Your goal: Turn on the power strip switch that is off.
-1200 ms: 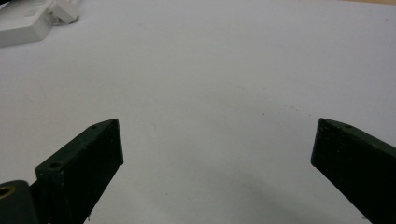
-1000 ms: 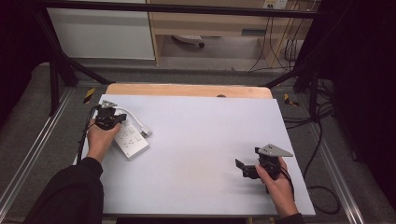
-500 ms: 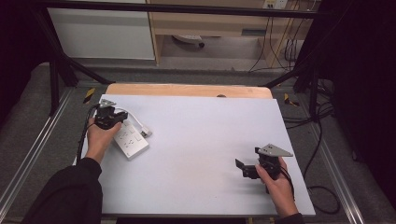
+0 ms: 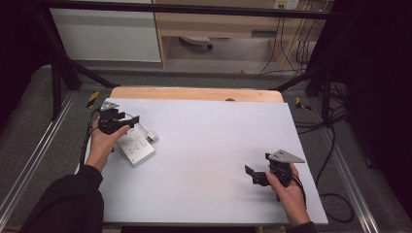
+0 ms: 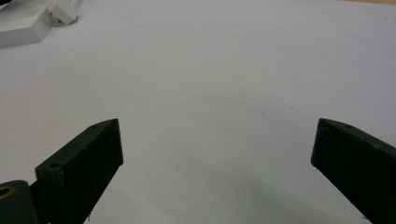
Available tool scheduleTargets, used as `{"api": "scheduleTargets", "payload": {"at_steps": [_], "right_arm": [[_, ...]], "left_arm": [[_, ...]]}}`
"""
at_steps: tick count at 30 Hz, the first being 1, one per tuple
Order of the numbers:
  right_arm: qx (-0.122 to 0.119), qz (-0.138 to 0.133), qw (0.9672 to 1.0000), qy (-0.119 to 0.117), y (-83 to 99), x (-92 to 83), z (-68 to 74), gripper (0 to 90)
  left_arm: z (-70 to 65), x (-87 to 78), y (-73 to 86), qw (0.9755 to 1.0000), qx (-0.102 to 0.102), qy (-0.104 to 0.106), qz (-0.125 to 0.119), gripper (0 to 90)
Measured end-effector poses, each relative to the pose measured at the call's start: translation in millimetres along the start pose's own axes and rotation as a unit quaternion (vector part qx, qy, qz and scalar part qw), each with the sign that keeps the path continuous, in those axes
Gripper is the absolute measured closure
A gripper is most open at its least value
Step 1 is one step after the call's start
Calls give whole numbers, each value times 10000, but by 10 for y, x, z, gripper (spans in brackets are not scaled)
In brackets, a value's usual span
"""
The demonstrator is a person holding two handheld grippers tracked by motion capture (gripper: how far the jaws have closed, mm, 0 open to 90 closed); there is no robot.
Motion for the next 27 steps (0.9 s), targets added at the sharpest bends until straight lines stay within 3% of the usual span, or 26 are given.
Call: {"api": "scheduleTargets", "payload": {"at_steps": [5,13,22,27], "right_arm": [[10,-3,10000,6,0,2,2,27],[-8,9,10000,12,0,4,3,27],[-10,9,10000,16,1,6,1,27],[-12,15,10000,16,1,6,4,27]], "left_arm": [[-53,-12,-5,9999,108,44,13,128],[-98,-62,-24,9998,-18,181,25,114],[-131,-141,-30,9995,-6,284,114,81],[-151,-225,-12,9992,-12,390,0,98]]}}
Point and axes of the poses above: each handheld gripper's, and its own axes: x roughly forward along the jaws, y roughly out of its underside, z roughly to its left, the point moved 1 cm from there along x, roughly forward along the jaws, and after that the axes turned 2 degrees about -y, right-handed, at the moved point
